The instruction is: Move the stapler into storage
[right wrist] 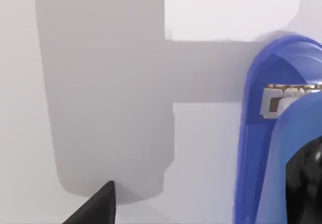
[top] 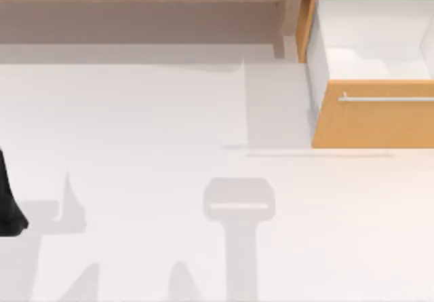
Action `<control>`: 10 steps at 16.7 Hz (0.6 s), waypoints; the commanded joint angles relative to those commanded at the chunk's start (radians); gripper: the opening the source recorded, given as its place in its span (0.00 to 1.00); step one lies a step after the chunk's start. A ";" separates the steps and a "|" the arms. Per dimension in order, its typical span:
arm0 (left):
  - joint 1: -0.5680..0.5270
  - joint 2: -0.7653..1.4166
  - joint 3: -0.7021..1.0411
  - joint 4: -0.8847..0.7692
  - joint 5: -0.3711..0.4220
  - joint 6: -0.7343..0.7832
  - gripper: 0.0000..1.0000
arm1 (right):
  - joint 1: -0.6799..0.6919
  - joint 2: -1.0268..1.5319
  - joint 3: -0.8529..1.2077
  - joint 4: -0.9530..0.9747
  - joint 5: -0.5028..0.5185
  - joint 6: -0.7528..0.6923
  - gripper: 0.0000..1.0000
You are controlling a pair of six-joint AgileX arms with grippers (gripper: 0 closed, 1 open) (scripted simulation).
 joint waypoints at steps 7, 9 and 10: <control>0.000 0.000 0.000 0.000 0.000 0.000 1.00 | 0.000 0.001 -0.001 0.002 0.000 0.000 0.77; 0.000 0.000 0.000 0.000 0.000 0.000 1.00 | 0.000 0.001 -0.001 0.002 0.000 0.000 0.62; 0.000 0.000 0.000 0.000 0.000 0.000 1.00 | 0.000 0.001 -0.001 0.002 0.000 0.000 0.55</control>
